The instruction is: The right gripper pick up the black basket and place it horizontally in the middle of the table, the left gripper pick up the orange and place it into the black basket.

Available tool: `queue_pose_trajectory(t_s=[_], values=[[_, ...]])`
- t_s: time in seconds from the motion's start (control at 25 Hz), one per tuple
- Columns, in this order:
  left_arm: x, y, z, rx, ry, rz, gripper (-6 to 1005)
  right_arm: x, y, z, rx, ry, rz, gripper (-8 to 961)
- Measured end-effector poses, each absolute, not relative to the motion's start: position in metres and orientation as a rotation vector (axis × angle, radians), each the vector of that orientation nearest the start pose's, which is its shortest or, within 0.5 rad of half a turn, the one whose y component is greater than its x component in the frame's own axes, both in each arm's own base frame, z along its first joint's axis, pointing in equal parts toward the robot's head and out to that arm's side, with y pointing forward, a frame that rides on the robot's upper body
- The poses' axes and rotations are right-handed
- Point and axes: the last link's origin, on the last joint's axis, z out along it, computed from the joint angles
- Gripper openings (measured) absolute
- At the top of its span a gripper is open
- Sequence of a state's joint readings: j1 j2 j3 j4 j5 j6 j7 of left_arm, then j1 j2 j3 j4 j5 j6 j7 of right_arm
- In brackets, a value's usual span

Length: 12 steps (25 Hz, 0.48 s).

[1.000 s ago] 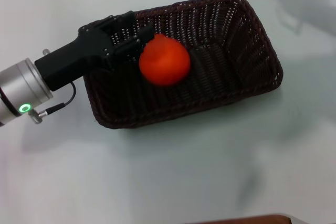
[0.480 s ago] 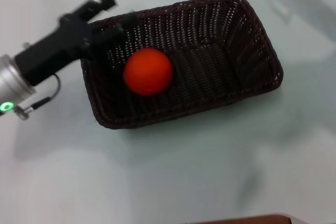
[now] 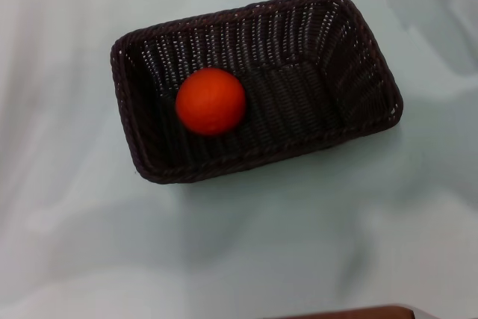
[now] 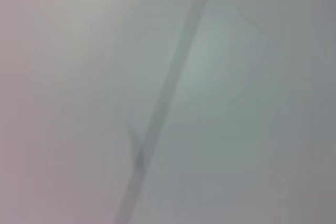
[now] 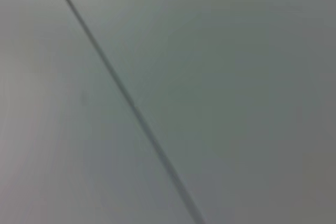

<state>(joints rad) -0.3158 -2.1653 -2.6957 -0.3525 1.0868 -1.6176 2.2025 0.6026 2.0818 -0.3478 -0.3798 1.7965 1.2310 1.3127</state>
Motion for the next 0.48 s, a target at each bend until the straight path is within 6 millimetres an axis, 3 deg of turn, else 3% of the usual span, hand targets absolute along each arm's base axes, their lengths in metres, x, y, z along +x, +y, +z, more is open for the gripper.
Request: queue_pose_trajectory(t_s=[0.2,0.48], values=[[-0.334,0.27,0.075,-1.343,-0.563,-1.332,833,0.293,0.396,0.075,-0.771,-1.455,-1.186,778],[-0.34,0.268,0.078,-1.302,-0.564,-1.313,833,0.295,0.402,0.083,-0.703,-1.411,-1.348,778]])
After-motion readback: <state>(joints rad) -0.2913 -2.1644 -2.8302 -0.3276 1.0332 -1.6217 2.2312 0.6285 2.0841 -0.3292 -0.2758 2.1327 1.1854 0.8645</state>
